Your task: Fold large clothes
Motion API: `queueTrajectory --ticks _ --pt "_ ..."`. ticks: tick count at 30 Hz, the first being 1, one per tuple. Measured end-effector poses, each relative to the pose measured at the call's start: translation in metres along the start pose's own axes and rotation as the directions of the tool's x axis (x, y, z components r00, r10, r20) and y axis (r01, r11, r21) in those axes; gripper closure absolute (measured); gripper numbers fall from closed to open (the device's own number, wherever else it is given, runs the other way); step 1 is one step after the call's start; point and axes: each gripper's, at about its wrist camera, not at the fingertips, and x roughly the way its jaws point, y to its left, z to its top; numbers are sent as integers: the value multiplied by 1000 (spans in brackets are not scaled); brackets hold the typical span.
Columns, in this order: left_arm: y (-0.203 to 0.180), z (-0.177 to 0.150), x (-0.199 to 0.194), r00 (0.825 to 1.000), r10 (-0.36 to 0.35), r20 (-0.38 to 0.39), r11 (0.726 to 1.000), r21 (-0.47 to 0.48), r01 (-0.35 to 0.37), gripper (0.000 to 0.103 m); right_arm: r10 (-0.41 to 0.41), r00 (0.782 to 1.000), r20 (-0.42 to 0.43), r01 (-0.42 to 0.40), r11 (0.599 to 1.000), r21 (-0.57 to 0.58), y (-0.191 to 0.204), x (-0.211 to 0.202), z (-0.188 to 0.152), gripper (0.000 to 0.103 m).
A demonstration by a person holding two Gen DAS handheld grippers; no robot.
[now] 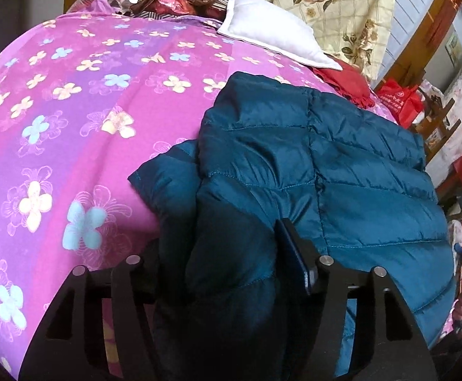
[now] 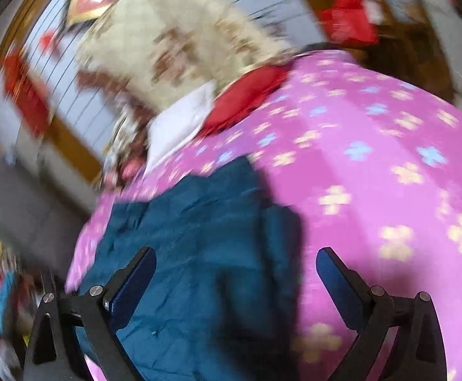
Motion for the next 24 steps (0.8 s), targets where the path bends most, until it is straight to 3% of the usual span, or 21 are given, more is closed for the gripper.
queueTrajectory --ticks 2,4,6,8,12,15,17,19,21,24 --pt "0 0 0 1000 12 5 1000 -2 -12 37 -20 1000 -11 19 993 -115 22 11 -1 2" --pt "0 0 0 1000 15 8 1000 -3 -15 36 -105 994 -6 102 973 -206 33 26 1 2" --pt "0 -1 1 1000 14 7 1000 -6 -14 35 -215 974 -72 192 952 -238 25 51 2 2" --pt "1 -1 1 1000 8 1 1000 -15 -8 32 -255 956 -144 220 950 -223 7 68 -2 2" --pt "13 0 5 999 -24 -30 997 -77 22 22 -144 966 -214 146 989 -7 -43 77 -1 0" --pt "13 1 6 999 -29 -32 997 -72 27 20 -65 974 -219 74 997 35 -56 76 -6 0" --pt "12 2 8 999 -35 -36 997 -65 33 20 76 972 -222 -67 997 46 -54 79 -7 3" --pt "15 3 8 991 -120 -53 989 -90 115 20 239 939 -246 -225 971 84 -52 84 -12 12" --pt "16 3 7 986 -154 -56 985 -87 149 20 257 936 -242 -243 966 87 -54 84 -13 13" --pt "12 2 9 988 -142 -55 988 -69 138 20 265 936 -231 -246 963 106 -56 87 -12 17"
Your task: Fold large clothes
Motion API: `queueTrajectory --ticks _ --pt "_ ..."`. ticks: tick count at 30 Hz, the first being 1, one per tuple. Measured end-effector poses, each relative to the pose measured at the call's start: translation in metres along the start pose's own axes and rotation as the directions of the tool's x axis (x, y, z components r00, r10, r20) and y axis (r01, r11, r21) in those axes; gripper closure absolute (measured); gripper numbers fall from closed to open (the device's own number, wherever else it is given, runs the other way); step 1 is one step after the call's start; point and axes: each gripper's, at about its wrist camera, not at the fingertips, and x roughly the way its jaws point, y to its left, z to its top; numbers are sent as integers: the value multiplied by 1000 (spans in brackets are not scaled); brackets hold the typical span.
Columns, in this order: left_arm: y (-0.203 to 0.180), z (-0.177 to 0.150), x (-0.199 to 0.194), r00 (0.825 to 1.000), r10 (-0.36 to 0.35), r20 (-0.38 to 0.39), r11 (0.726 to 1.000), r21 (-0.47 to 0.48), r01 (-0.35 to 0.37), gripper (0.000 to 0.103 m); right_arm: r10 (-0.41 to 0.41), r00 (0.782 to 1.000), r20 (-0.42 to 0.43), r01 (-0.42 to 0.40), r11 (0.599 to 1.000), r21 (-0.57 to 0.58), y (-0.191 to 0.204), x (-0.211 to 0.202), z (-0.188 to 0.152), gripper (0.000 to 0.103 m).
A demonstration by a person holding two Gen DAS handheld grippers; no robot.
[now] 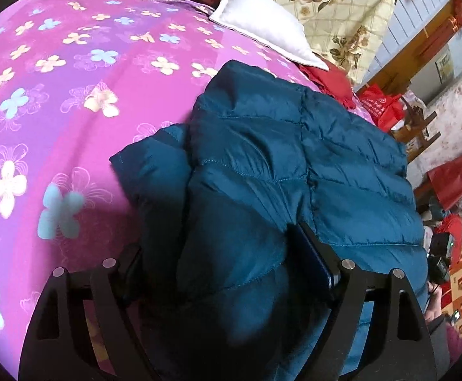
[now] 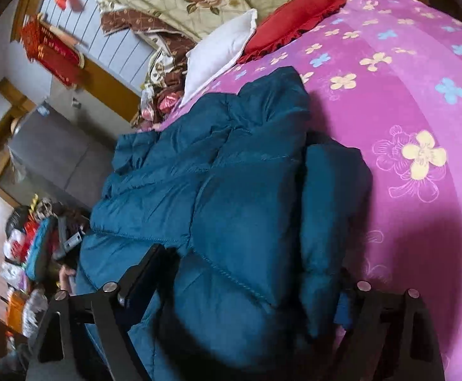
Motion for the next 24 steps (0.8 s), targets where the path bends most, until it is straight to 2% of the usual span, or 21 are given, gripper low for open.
queueTrajectory --ticks 1,3,5,6,7,8,10,12,14,17,20,22,24 --pt "-3 -1 0 1000 18 4 1000 11 -18 21 -15 1000 -2 15 1000 -10 2 2 1 22" --pt "-11 -3 1 997 75 21 996 41 -76 30 -43 999 -3 43 999 -28 7 5 1 32" --pt "-23 -5 -1 989 135 53 986 88 -139 51 -91 996 16 92 994 -64 18 1 0 50" --pt "-29 -6 -4 984 167 69 979 107 -173 58 -135 990 26 137 985 -104 29 -1 1 54" --pt "-35 -7 -7 977 193 89 971 125 -203 71 -166 985 36 169 977 -132 35 -3 3 61" --pt "-42 -7 -12 970 218 110 962 146 -232 80 -224 973 58 231 956 -182 51 -6 3 68" --pt "-52 -6 -27 955 247 164 950 154 -272 86 -295 949 114 314 916 -250 73 -12 1 76" --pt "-59 -2 -44 945 246 217 952 132 -278 87 -337 917 212 389 873 -295 98 -28 0 79" --pt "-64 5 -57 945 210 252 964 108 -244 88 -343 893 292 427 850 -308 115 -44 4 80" --pt "-76 17 -68 936 173 306 976 77 -205 88 -329 867 374 450 839 -305 126 -59 22 80" --pt "-89 30 -68 926 142 349 981 73 -178 88 -341 850 402 470 835 -286 118 -59 48 80" --pt "-95 35 -56 920 165 355 976 78 -205 86 -327 854 403 454 847 -275 103 -57 60 80" --pt "-94 39 -35 922 220 317 963 81 -258 81 -272 889 370 370 900 -229 73 -46 72 78"
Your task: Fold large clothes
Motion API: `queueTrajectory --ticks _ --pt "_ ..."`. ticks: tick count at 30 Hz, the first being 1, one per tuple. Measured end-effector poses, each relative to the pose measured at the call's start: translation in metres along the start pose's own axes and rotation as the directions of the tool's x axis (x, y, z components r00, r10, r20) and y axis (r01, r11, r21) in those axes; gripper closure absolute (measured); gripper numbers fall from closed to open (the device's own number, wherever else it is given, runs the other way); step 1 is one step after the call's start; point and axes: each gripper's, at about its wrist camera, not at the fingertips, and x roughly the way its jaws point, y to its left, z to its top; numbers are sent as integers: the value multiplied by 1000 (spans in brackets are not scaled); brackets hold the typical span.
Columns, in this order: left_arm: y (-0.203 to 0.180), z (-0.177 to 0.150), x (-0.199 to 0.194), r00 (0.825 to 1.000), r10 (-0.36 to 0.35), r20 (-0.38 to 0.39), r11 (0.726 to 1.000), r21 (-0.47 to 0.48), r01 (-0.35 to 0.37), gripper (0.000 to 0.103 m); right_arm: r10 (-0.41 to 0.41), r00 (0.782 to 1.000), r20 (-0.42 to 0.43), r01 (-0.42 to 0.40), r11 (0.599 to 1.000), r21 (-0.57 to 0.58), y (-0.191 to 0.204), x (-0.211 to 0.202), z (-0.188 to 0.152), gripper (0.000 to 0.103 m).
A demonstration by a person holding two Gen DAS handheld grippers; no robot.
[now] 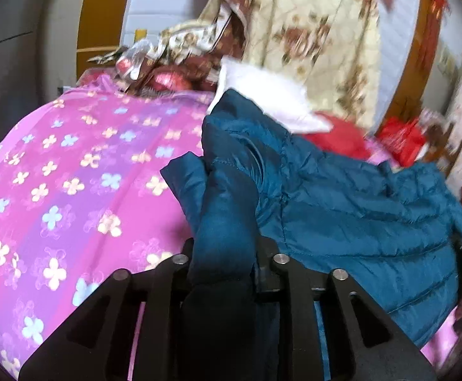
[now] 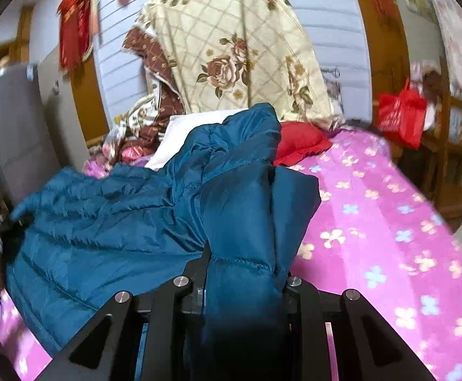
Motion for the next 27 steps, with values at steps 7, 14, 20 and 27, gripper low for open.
queueTrajectory --ticks 7,14,20,27 --pt "4 -14 44 985 124 -119 992 41 -119 53 44 991 -126 -8 963 269 -42 43 -30 65" --pt "10 -6 -19 986 156 67 987 -44 -153 24 -224 974 27 216 961 175 -8 -21 -10 53" --pt "-24 -17 -20 998 51 41 999 -20 -50 22 -245 967 75 242 969 45 55 -30 -1 39" --pt "-76 -55 32 983 156 -98 976 170 -137 17 -179 959 -219 162 982 -94 84 58 -54 27"
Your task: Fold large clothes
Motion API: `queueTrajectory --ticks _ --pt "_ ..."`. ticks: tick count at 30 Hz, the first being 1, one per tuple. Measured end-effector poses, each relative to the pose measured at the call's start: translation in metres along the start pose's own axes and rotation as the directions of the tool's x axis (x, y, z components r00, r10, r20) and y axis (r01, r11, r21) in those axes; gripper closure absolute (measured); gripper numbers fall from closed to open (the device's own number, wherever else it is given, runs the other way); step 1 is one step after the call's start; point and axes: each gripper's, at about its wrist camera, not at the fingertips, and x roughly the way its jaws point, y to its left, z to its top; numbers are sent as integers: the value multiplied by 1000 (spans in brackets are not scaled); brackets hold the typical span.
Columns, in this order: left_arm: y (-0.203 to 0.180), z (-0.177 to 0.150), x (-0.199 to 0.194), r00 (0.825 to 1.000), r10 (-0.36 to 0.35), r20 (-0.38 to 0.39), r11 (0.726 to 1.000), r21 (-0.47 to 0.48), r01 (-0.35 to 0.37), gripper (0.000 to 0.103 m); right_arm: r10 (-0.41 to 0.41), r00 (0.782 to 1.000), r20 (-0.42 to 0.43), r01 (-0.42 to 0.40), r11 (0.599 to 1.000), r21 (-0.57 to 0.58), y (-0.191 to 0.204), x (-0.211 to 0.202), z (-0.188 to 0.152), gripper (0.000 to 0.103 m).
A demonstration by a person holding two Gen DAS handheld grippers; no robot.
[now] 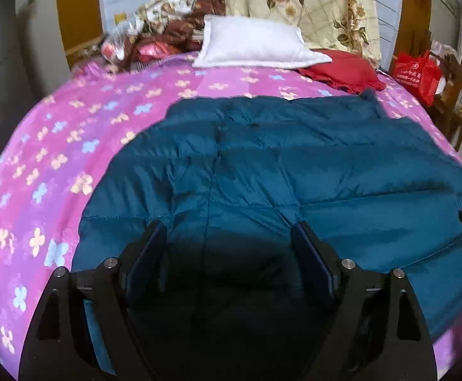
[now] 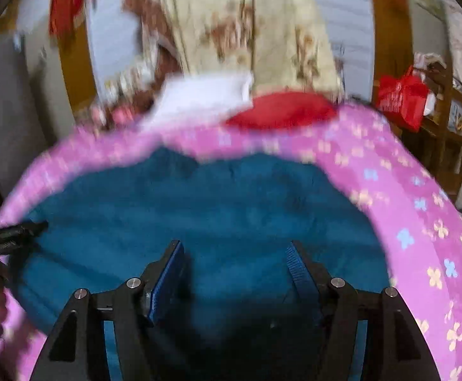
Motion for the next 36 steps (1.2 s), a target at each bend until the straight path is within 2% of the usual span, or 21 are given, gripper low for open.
queueTrajectory --ticks 3,5,9,14,21,24,25,29,32,36 --pt "4 0 3 1000 6 -18 998 -59 -7 8 39 999 21 -40 998 55 -13 6 -7 15" --pt "10 -1 7 999 -15 -34 995 -102 11 3 70 997 19 -71 996 62 -14 10 -9 1" --pt "23 -1 15 994 -97 -59 971 -223 81 1 79 996 29 -82 991 108 -14 9 -13 0" --pt "26 -1 15 986 -150 -67 956 -263 128 1 103 994 39 -108 980 165 -17 4 -8 0" --pt "9 3 6 996 -41 -77 986 -164 28 0 48 999 -21 -47 997 69 -5 4 -7 0" --pt "-1 -1 -17 996 28 -90 992 -117 -38 1 18 999 -35 -16 998 61 0 -10 -3 1" --pt "-10 -6 -32 997 33 -75 995 -88 -39 0 11 1000 -21 -10 998 54 4 -23 -2 1" --pt "-45 -40 -90 1000 13 -21 1000 16 -12 0 -50 996 72 45 996 75 20 -96 -20 1" --pt "-68 -76 -132 1000 -13 0 996 92 13 0 -44 993 111 29 991 131 20 -139 -51 1" --pt "-80 -105 -173 998 -57 1 992 112 57 0 -80 990 113 58 982 182 17 -180 -96 1"
